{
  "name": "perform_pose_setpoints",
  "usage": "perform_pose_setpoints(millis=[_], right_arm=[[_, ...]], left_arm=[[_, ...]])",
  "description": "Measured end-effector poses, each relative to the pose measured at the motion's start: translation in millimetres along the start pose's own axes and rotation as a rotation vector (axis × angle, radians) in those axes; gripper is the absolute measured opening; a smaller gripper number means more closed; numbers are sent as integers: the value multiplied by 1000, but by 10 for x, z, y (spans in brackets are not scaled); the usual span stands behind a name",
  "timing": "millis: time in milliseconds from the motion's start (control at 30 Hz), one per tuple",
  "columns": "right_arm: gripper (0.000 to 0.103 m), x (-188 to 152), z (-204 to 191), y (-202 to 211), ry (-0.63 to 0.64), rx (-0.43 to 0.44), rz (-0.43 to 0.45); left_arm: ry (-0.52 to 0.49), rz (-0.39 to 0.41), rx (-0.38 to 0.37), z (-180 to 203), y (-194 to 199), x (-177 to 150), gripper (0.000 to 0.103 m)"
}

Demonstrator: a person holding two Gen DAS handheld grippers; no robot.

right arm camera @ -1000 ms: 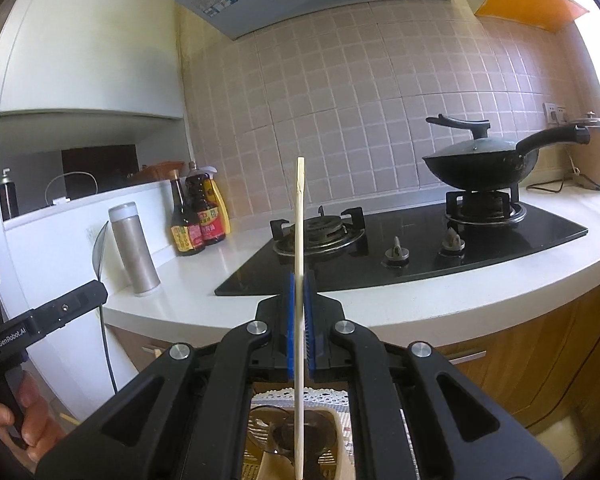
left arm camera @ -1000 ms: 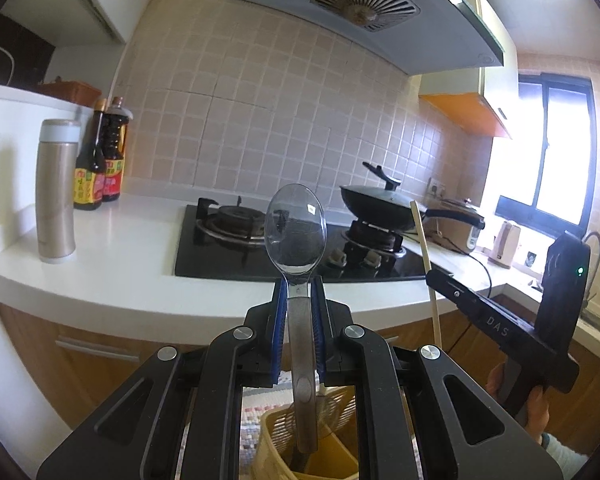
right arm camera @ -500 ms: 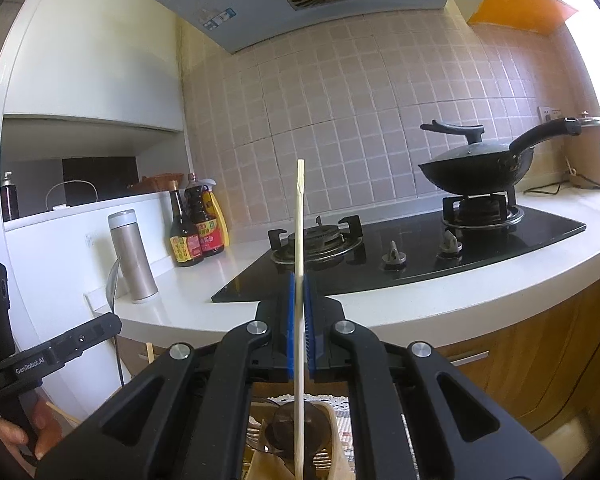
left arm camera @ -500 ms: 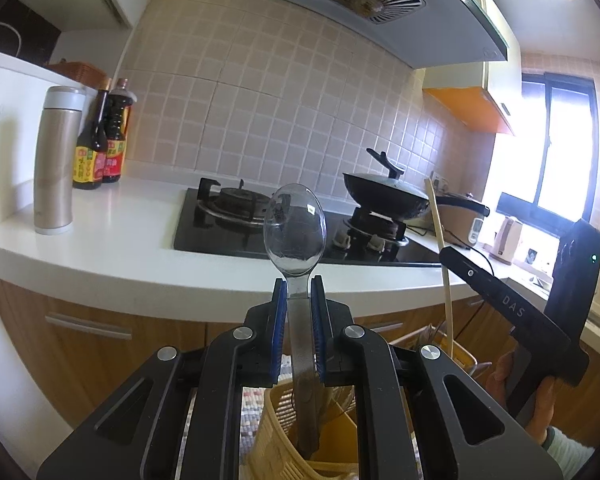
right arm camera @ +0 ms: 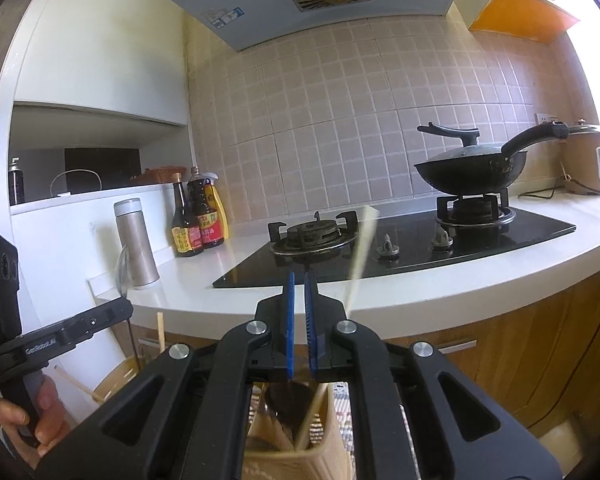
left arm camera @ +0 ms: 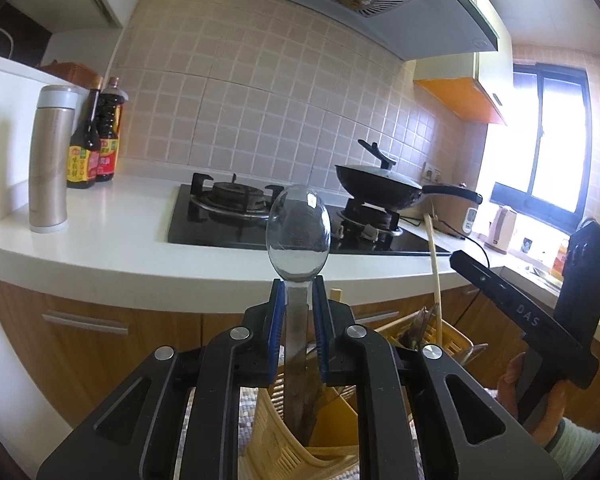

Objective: Organize utensils
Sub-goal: 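Lower the clear spoon and chopstick into the caddy and open both tools, then move both tools back toward the remaining chopsticks on the mat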

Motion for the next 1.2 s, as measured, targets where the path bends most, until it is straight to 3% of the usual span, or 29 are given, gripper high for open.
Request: perform_pose_setpoints(millis=[67,167,200,233,300,400,467,600,667,733,800,833,1000,1200], right_arm=[[5,-13,2,50,-2,8,-11],[15,-30,57,80,-17,23,-44],[26,-33,99,88,-34,30,-55],[45,-36,172,106,-66,42,-66],[66,-40,305,125,-114,36,-79],[66,-75,535,-13,-235,110,-168],[64,-115,631,-171,-311,171,-223],[61,-215,838,-518,-405,209,-327],[50,-270,865,-643,-428,255,-361],[25,-299,857,-713,-444,287,-375],[10,-261,803,-696,-432,323,-353],[5,-220,763,-649,-399,320,-337],[3,108,494,-341,-194,239,-231],[3,217,84,-118,55,142,-191]], left_arm=[[-4,-2,-3,10,17,-5,15],[-8,-2,-4,7,35,-13,18],[-8,-2,-5,7,41,-16,18],[-9,-2,-7,4,50,-16,18],[-12,2,-6,5,62,-11,18],[-13,5,-9,2,64,-1,18],[-11,-3,-10,2,58,-4,18],[-7,-7,-7,-15,56,-9,18],[-3,-8,-9,-24,70,-4,18],[-2,-7,-11,-29,88,0,19],[-3,-8,-11,-27,88,-2,23],[-4,-8,-11,-26,95,-2,23],[-13,-3,-10,-8,131,7,23],[-16,-5,4,-24,200,10,23]])
Point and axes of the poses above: each gripper's, at about its wrist camera, not at the fingertips, and y roughly against the way its jaws point, z to its right, x to its top, the point moved 5 cm from there along -y, roughly the way its jaws point, and after that the axes turned 12 degrees about y, right-handed, at the moved point
